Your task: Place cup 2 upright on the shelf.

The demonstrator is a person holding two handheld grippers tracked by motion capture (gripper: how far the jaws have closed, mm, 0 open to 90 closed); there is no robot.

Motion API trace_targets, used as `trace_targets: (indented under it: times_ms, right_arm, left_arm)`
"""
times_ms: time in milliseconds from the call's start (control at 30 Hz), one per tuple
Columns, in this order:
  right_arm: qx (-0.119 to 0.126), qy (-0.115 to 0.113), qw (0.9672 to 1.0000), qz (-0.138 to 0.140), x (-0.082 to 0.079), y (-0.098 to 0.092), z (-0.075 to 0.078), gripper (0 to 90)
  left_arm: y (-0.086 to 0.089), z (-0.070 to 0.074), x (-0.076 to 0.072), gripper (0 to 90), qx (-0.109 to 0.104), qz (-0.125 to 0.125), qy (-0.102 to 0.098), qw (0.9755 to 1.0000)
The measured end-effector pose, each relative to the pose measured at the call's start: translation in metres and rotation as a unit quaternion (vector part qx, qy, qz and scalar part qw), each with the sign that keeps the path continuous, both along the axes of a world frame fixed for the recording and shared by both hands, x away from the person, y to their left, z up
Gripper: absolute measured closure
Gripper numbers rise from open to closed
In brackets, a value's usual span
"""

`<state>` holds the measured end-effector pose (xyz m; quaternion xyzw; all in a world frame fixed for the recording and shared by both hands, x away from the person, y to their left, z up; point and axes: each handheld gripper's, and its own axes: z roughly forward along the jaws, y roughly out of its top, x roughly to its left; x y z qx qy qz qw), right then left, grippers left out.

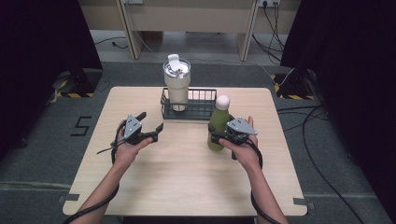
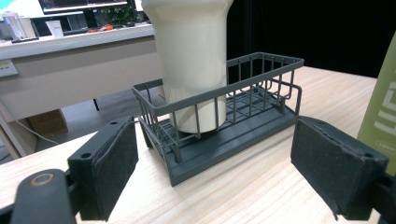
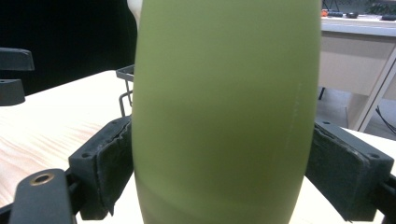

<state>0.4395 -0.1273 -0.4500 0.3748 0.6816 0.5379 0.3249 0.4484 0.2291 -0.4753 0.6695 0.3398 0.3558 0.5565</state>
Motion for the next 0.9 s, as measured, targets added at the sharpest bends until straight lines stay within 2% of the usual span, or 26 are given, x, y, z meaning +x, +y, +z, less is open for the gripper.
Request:
trace_targets:
  times_ms: [133, 267, 700, 900]
  right_arm:
    - [-0.002, 0.001, 1.0000, -0.001, 0.003, 0.001, -0.001, 15.3]
    - [0.002, 0.001, 1.0000, 0.002, 0.003, 0.003, -0.002, 20.8]
    - [0.003, -0.005, 1.0000, 0.006, 0.005, 0.004, -0.002, 21.6]
    - [0.007, -0.009, 0.9999, 0.004, 0.006, 0.004, 0.003, 21.7]
  left_arm:
    - [0.001, -0.003, -0.001, 14.3, -0.002, 0.002, 0.005, 1.0000]
    - [0.001, -0.007, -0.001, 14.3, -0.001, 0.001, 0.011, 0.9999]
    - [0.001, -0.010, 0.000, 14.3, -0.001, 0.002, 0.017, 0.9999]
    - [0.002, -0.010, 0.001, 14.3, -0.005, 0.005, 0.019, 0.9998]
